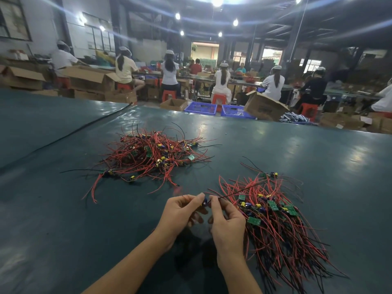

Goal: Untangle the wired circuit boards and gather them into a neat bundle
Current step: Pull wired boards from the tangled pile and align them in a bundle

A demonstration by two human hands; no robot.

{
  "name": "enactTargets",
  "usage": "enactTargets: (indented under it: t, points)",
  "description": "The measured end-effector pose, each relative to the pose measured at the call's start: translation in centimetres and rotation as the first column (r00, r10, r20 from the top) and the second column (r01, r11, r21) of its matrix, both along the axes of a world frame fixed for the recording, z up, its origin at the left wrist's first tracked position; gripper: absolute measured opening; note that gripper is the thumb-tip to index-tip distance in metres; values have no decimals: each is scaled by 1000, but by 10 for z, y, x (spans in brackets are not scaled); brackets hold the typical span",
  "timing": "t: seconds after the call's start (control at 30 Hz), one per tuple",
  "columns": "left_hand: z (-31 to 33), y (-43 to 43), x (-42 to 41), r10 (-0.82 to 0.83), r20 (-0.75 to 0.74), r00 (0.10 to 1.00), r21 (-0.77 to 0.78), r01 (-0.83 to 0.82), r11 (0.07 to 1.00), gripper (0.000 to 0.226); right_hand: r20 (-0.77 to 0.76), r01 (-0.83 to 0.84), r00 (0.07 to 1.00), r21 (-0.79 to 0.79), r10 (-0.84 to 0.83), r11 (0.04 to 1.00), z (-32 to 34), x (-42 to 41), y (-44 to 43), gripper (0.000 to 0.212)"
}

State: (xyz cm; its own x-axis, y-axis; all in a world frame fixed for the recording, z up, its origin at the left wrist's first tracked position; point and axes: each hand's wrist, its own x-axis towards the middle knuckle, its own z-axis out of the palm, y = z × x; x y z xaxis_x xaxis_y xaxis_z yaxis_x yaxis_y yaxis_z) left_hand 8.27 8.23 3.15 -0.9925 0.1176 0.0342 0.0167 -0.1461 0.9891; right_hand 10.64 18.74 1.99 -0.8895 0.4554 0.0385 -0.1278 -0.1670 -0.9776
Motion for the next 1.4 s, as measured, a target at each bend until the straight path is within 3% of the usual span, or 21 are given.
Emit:
enactTargets:
  t: [0.13, 0.37, 0.63, 0.93, 1.13, 1.27, 1.4]
  points:
    - [-5, -2, 7, -2, 13, 1000, 29, 2, 1000, 31, 49, 6, 999, -144, 1, 990, 6, -4, -1, 21]
    - [-9, -4, 10, -6, 7, 1000, 29, 6, 1000, 36, 76, -45, 996, -133, 56, 990, 7, -2, -9, 28]
    - [-5, -3, 9, -72, -10, 997, 19, 72, 997, 17, 233, 139, 969, -251, -80, 958, 11, -17, 14, 12]
    - [1, -12, 13, -217, -69, 974, -37, 215, 976, 24, 99, 185, 983, -462, -156, 867, 33, -16, 46, 18]
    - [0, -15, 11, -202, -39, 979, 33, 204, 978, 26, -17, -3, 1000, -639, -10, 769, 33, -11, 51, 21]
    - [1, -15, 9, -127, 39, 991, 162, 120, 980, 27, 6, 41, 999, -543, -44, 839, 29, -10, 40, 17]
    - [1, -13, 9, -66, 85, 994, 207, 47, 977, 22, 85, -13, 996, -211, 31, 977, 14, -4, 10, 28]
